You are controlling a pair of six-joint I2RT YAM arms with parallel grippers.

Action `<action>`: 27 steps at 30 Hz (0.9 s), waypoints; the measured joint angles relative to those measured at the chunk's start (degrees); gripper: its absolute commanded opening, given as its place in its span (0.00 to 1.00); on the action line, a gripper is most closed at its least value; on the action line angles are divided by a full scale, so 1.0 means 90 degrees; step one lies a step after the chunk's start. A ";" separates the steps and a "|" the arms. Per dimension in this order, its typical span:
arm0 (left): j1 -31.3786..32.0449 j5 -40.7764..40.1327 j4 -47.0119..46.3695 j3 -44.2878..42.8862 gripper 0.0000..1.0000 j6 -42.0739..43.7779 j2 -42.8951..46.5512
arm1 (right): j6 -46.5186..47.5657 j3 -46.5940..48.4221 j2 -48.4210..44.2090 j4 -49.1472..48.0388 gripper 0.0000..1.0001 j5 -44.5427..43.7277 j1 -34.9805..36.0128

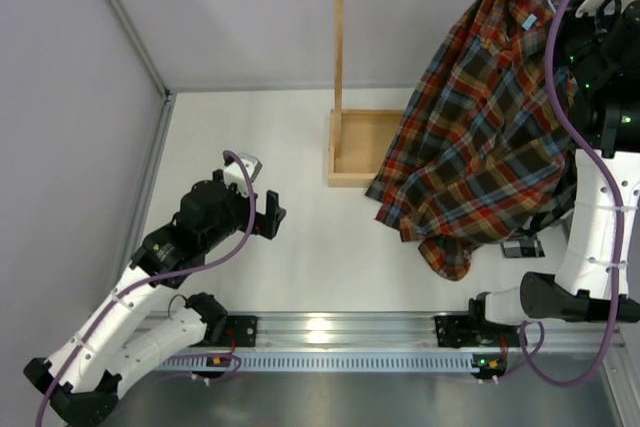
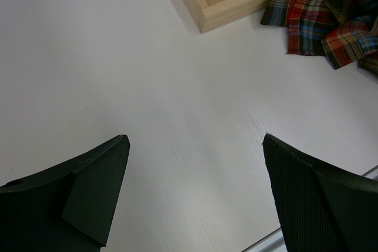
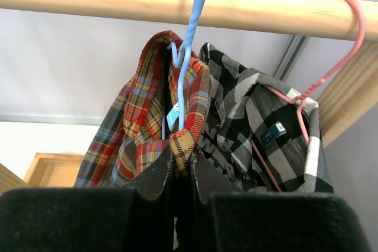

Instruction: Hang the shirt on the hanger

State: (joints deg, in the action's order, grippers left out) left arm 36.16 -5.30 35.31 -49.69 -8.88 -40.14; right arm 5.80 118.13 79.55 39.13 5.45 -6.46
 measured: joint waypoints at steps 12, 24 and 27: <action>-0.0083 0.0073 -0.0061 0.0034 0.98 0.0000 -0.0015 | 0.0022 -0.0039 0.0393 -0.0335 0.00 0.0095 -0.0022; -0.0182 0.0192 -0.0068 0.0036 0.98 -0.0002 -0.0029 | -0.0053 -0.2215 -0.0216 -0.1940 0.00 0.0148 -0.0053; -0.0185 0.0209 -0.0068 0.0036 0.98 -0.0002 -0.0058 | -0.0056 -0.2310 -0.0289 -0.2033 0.10 0.0180 -0.0053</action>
State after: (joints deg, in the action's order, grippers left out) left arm 34.50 -3.42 34.70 -49.36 -8.91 -40.66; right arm 5.30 97.34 76.95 20.84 7.07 -6.94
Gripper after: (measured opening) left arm 0.982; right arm 0.050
